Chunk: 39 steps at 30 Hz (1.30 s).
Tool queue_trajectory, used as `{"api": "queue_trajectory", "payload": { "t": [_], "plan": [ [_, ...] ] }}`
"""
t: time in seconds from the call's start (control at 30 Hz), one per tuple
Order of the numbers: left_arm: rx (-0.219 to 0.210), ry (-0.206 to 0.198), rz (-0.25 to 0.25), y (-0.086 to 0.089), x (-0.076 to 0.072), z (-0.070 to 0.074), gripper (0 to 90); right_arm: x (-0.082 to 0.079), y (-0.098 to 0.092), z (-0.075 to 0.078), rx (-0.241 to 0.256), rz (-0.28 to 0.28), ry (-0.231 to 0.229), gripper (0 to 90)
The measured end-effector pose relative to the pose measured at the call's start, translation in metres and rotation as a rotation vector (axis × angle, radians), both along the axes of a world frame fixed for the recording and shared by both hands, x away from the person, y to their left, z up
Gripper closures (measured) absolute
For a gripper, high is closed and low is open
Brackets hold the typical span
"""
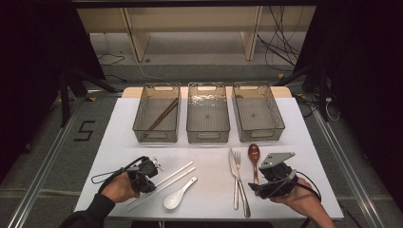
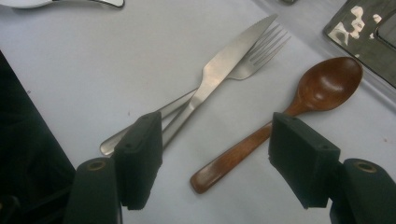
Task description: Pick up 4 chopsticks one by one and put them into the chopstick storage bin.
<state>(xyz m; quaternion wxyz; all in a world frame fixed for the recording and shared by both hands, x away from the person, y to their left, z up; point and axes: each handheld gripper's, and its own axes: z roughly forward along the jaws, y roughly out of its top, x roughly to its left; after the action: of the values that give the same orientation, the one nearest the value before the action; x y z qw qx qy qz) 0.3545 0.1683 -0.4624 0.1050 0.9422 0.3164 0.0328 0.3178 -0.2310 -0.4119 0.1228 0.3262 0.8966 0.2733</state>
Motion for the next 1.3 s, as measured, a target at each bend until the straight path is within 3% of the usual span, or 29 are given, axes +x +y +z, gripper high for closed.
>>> {"api": "queue_trajectory", "payload": {
  "t": [0.23, 0.37, 1.3],
  "plan": [
    [0.003, 0.001, -0.015, 0.001, 0.0, 0.001, 84.6, 0.0, 0.0, 0.001, 0.001, 0.001, -0.001, 36.1],
    [-0.018, 0.012, -0.011, 0.003, 0.001, 0.001, 84.7, 0.0, 0.0, 0.001, 0.002, -0.001, -0.001, 36.1],
    [-0.106, -0.044, -0.007, 0.011, 0.004, 0.026, 85.0, 0.0, -0.001, 0.001, 0.006, -0.003, -0.005, 36.2]
  ]
}}
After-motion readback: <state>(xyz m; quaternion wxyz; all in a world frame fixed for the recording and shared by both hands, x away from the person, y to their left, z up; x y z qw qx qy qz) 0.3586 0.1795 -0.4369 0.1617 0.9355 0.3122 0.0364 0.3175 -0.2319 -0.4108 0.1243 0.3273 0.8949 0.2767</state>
